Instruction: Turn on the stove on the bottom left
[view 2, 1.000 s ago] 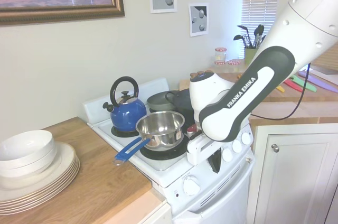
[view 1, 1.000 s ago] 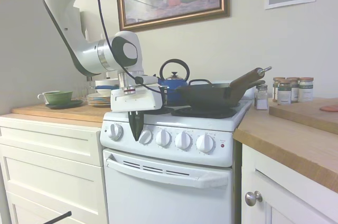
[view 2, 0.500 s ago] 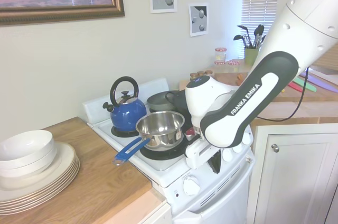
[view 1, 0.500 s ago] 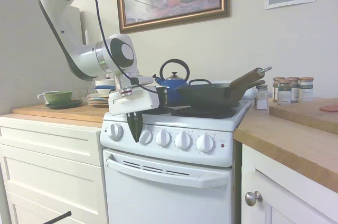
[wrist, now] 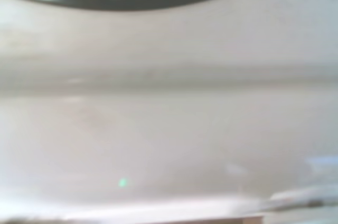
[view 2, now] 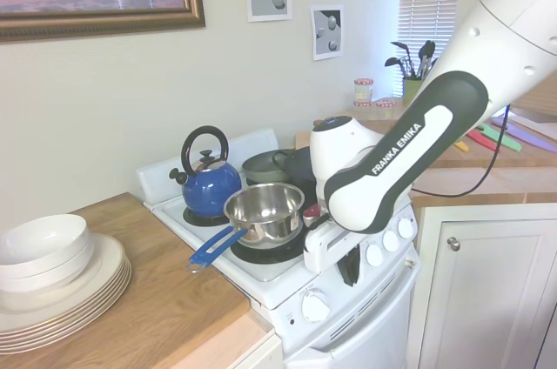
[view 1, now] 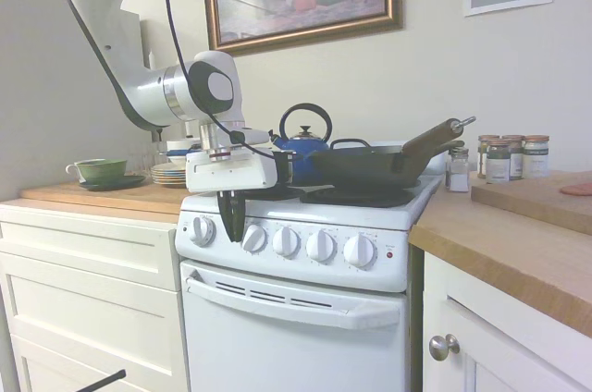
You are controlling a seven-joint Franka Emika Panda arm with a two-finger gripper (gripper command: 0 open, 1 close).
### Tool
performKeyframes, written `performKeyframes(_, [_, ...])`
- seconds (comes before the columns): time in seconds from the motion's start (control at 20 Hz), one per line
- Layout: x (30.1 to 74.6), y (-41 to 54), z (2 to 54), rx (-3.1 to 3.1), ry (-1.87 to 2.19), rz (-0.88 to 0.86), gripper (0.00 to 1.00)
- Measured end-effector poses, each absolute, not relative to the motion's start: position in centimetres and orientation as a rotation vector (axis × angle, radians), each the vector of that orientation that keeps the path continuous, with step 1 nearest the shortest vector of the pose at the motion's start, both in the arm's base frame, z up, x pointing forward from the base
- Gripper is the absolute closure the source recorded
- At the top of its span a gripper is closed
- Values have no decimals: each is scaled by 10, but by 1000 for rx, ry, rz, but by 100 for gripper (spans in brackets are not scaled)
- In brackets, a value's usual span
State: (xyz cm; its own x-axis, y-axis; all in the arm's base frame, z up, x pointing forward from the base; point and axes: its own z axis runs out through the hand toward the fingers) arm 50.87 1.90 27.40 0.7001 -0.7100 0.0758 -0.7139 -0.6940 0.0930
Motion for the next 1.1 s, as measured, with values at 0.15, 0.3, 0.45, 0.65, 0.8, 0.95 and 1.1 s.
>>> performKeyframes(0.15, [501, 20, 283, 2796, -1179, 65, 100])
performKeyframes(0.3, [487, 13, 300, 2798, -1210, 92, 100])
performKeyframes(0.45, [471, 4, 316, 2805, -1251, 116, 100])
performKeyframes(0.65, [462, -13, 330, 2816, -1327, 119, 100])
performKeyframes(0.8, [462, -20, 333, 2816, -1358, 116, 0])
performKeyframes(0.95, [462, -20, 333, 2828, -1344, 110, 0])
performKeyframes(1.1, [461, -20, 332, 2829, -1344, 108, 0])
